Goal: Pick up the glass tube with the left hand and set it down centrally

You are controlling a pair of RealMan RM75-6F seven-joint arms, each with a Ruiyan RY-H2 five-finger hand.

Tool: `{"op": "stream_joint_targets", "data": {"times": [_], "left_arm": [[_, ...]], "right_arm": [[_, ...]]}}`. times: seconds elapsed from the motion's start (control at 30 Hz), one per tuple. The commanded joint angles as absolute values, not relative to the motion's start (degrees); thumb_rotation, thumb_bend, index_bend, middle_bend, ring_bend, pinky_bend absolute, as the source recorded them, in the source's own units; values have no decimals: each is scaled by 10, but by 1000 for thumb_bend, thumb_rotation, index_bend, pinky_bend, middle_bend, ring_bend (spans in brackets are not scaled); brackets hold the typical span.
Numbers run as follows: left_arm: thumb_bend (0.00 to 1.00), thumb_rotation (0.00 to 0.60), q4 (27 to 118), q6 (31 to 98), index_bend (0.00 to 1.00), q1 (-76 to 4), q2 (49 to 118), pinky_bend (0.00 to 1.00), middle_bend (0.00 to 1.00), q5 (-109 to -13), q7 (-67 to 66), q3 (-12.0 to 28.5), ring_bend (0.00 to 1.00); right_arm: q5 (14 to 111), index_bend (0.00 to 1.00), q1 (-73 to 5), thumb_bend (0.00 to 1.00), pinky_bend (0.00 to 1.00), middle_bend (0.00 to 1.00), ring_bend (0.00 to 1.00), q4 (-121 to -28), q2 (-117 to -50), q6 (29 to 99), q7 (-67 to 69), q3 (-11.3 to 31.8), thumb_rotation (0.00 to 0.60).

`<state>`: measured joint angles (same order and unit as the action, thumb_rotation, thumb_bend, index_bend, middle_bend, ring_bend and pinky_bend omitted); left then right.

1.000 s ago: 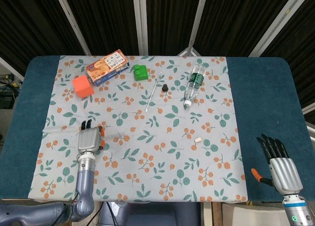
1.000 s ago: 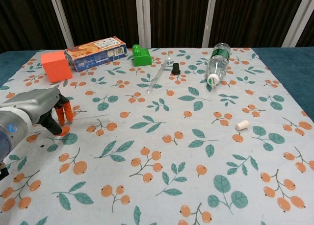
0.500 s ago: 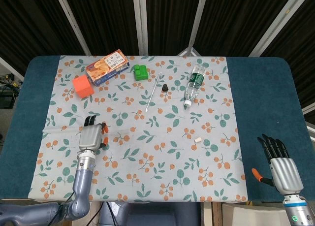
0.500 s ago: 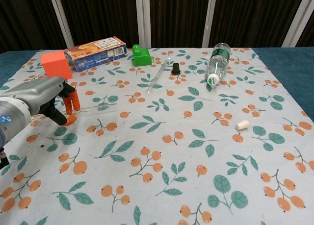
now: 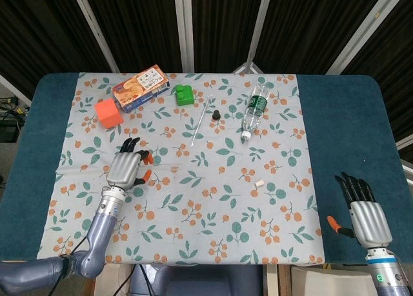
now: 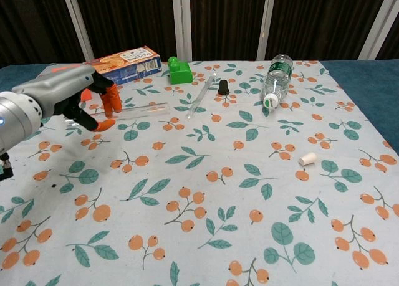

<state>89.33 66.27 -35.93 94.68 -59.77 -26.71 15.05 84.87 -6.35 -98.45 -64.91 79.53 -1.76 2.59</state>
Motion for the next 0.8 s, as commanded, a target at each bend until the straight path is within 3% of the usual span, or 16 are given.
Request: {"op": "stream_joint_targets", "data": {"times": [0.03,0.4,0.8], "left_arm": [[679,600,895,649,533,-370,936,0,497,-603,-250,163,78],[679,600,905,625,533,-399,924,0,498,-611,-217,185,78],[679,600,933,634,533,-406,907,0,497,-617,-213,182,78]], "right_arm": [[828,69,-78,298,0,15,0,-992,-658,777,-37,39,600],[746,339,-154,297,0,153,44,-983,-705,689,-121,86,600],[745,384,-246,298,0,175,59,-888,-766,585,-143,95,600]]}}
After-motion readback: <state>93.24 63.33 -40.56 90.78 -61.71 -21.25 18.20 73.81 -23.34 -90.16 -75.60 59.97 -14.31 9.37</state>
